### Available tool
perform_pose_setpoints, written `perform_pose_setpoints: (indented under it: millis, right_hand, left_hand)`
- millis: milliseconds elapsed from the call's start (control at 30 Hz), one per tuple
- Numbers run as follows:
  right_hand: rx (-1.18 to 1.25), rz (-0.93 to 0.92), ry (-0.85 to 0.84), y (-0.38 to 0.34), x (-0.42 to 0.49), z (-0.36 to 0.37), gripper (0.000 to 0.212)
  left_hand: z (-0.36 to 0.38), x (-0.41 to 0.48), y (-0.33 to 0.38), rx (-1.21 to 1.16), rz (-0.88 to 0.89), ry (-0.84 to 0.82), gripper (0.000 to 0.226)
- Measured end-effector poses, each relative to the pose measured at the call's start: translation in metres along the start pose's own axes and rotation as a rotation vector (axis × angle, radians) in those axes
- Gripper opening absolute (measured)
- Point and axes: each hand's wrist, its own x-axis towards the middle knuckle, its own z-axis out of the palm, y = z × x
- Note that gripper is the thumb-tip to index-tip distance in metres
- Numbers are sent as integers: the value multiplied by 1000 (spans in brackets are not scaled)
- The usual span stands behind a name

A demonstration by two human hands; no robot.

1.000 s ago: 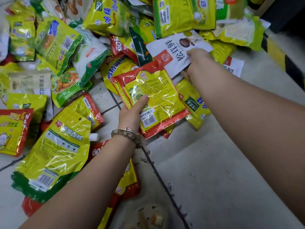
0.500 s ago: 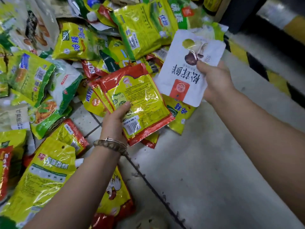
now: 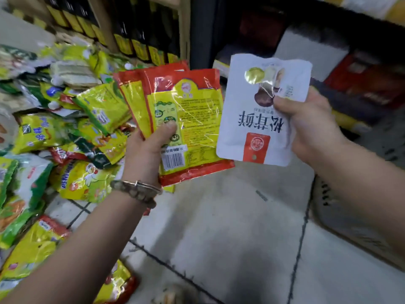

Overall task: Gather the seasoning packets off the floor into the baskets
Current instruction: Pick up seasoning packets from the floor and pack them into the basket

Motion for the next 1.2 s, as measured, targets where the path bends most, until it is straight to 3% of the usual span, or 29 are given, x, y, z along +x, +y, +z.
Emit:
perform_pose_setpoints:
  millis: [267,467,700,800,867,900,967,1033,1100,1200]
  right_hand:
    - [-31,-109,216,-111,-45,-117,35]
    - [-337,-255,331,-202,-104,-276,29]
    - [-528,-122,505,-240,-170,-447,24]
    - [-547,-20,571,-213,-172,-485,23]
    - [-584,46,610,-186,-167,-499,17]
    - [-648,62,638,-172,-163,-503,18]
    - [-767,66,716,-147,-151,-506,40]
    - [-952,113,777,-134,-143,-501,56]
    - [-1178,139,806,-133,-143,-494,51]
    - [-989,-3,912,-142,-151,-477,23]
  left_hand:
    - [122,-60,66,195,187,-273,5]
    - [272,-119,73,274,203,-660,9]
    - [432,-204,27,459,177,-1045,9]
    - [466,-230,1,492,47,-1035,18]
    - [481,-238,-18,557,-35,-983,5]
    - [485,-241,-24,605,-59,-950,18]
    - [489,-249,-34,641,-81,-924,54]
    - [491,-256,-36,656,-41,-914,69]
    - [489,-259,-36,646,-14,-917,70]
    - [482,-258,-36,595,-11,-868,72]
